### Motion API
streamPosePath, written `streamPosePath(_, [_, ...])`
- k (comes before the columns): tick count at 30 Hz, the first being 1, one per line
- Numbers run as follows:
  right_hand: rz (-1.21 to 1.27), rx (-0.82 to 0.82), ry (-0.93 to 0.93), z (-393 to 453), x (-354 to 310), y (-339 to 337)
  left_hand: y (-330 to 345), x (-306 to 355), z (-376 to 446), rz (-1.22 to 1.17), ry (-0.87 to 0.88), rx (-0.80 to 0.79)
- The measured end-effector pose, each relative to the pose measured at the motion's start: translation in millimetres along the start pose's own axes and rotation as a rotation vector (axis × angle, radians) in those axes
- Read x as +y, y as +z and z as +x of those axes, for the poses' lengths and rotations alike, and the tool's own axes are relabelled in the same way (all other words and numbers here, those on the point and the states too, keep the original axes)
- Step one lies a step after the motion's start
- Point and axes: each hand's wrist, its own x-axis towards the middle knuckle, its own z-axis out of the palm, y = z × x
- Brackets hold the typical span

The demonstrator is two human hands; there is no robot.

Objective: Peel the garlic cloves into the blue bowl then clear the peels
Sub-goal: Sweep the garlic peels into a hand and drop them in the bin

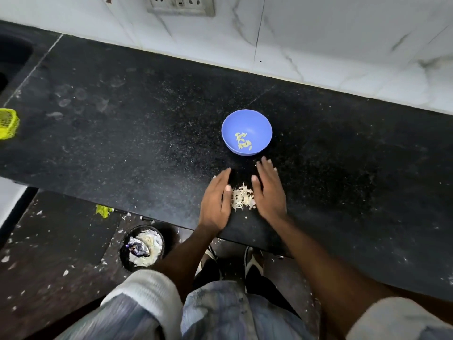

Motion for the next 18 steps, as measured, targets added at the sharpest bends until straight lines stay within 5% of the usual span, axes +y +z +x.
streamPosePath(3, [-0.142, -0.164, 0.005, 29.0, 6.4, 8.0, 13.4, 3.6, 10.5, -0.049, -0.126, 0.091])
streamPosePath(8, [0.017, -0.321, -0.403, -25.5, 3.1, 15.8, 29.8, 20.0, -14.5, -0.111, -0.164, 0.205])
streamPosePath(13, [-0.007, 0.033, -0.097, -50.4, 30.5, -7.7, 33.5, 14.9, -22.9, 0.099, -0.214, 0.260])
streamPosePath(18, [-0.237, -0.096, -0.148, -47.0, 21.5, 9.6, 48.1, 22.2, -26.4, 0.092, -0.162, 0.139])
